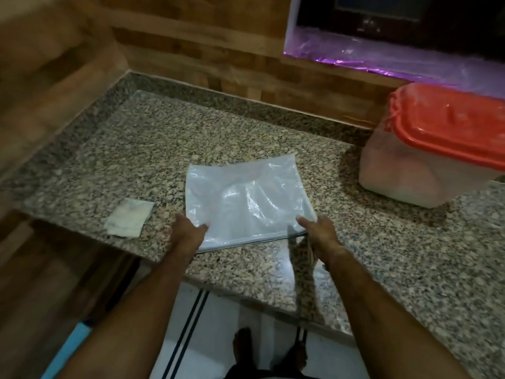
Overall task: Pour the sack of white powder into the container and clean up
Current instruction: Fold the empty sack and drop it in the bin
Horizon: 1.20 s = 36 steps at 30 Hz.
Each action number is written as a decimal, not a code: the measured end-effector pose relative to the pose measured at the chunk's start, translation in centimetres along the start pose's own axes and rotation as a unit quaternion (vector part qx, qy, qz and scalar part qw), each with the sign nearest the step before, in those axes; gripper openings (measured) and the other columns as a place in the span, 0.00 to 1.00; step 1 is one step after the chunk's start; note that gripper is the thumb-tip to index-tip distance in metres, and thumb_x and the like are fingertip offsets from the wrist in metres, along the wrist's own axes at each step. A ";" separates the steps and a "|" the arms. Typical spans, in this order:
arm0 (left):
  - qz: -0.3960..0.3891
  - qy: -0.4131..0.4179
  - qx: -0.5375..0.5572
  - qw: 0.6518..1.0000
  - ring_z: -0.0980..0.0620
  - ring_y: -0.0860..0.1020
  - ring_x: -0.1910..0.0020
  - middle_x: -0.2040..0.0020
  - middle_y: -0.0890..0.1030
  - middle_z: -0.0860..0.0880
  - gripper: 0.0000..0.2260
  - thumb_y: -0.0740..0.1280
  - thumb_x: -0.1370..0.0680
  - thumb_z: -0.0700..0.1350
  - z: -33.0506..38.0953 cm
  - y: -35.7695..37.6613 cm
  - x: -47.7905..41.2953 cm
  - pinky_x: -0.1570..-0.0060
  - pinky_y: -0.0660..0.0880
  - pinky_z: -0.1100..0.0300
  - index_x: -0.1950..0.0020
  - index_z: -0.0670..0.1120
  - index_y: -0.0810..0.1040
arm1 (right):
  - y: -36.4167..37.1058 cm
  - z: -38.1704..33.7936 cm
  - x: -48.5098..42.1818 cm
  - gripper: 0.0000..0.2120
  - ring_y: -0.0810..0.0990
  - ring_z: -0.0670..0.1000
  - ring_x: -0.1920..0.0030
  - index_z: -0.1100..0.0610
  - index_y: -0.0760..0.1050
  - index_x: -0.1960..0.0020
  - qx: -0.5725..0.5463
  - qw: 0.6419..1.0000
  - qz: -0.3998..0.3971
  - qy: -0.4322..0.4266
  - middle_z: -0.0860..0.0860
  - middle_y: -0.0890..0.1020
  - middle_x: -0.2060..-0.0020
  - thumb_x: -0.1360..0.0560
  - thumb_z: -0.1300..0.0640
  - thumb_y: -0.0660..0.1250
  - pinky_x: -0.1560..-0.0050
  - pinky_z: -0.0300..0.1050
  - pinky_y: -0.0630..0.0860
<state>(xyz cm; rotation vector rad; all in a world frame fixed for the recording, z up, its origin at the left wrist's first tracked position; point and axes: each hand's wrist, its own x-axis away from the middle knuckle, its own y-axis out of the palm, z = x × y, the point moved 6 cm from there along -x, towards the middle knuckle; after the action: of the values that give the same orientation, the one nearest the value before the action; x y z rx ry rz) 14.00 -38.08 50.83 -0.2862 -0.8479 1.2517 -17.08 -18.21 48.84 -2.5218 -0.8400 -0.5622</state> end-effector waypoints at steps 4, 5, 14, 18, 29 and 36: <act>-0.089 0.015 0.091 0.992 0.44 0.80 0.39 0.38 0.81 0.44 0.29 0.79 0.27 0.41 0.3 4.1 2.8 0.37 0.75 0.55 0.29 0.40 0.72 | -1.4 1.4 1.5 0.07 0.81 0.50 0.66 0.60 0.78 0.46 -0.230 0.968 0.034 0.092 0.55 0.82 0.59 0.20 0.58 0.72 0.63 0.45 0.81; -0.132 0.028 0.116 0.984 0.45 0.80 0.40 0.37 0.81 0.45 0.31 0.80 0.29 0.41 0.1 5.9 3.6 0.37 0.77 0.53 0.29 0.42 0.73 | -1.1 2.0 1.9 0.06 0.81 0.49 0.66 0.58 0.77 0.46 -0.257 0.959 0.022 0.114 0.53 0.82 0.59 0.19 0.56 0.71 0.61 0.46 0.81; -0.079 0.075 -0.016 0.994 0.37 0.77 0.33 0.30 0.76 0.38 0.38 0.74 0.26 0.58 5.4 9.9 4.0 0.34 0.75 0.46 0.24 0.41 0.65 | -9.6 6.3 1.7 0.11 0.83 0.61 0.47 0.65 0.78 0.38 -0.176 0.964 0.135 0.149 0.62 0.84 0.40 0.20 0.65 0.70 0.44 0.61 0.83; -0.181 0.102 -0.091 0.974 0.43 0.81 0.43 0.39 0.82 0.43 0.24 0.73 0.23 0.56 8.0 12.8 3.7 0.45 0.77 0.53 0.33 0.44 0.75 | -14.9 7.4 1.7 0.11 0.82 0.56 0.57 0.65 0.76 0.35 -0.145 0.970 0.128 0.145 0.59 0.83 0.47 0.17 0.65 0.66 0.63 0.49 0.81; -0.175 0.221 -0.217 0.935 0.43 0.79 0.54 0.54 0.80 0.44 0.13 0.56 0.13 0.51 7.7 18.4 9.7 0.59 0.69 0.56 0.49 0.45 0.74 | -20.8 8.6 0.7 0.09 0.83 0.56 0.59 0.64 0.82 0.52 -0.012 0.978 0.201 0.049 0.59 0.85 0.61 0.21 0.58 0.71 0.59 0.48 0.80; -0.169 0.231 -0.194 0.938 0.46 0.79 0.54 0.53 0.79 0.49 0.13 0.63 0.16 0.54 12.0 21.1 10.8 0.60 0.69 0.56 0.45 0.44 0.75 | -23.0 7.3 -0.2 0.13 0.84 0.59 0.52 0.62 0.83 0.46 0.069 0.992 0.110 -0.001 0.58 0.85 0.54 0.20 0.52 0.67 0.53 0.48 0.77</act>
<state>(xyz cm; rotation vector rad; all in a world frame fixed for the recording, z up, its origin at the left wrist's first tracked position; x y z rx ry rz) -8.74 -24.37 50.16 -0.6925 -0.6899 0.6464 -30.02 2.13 48.73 -2.4463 -0.5705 -0.4134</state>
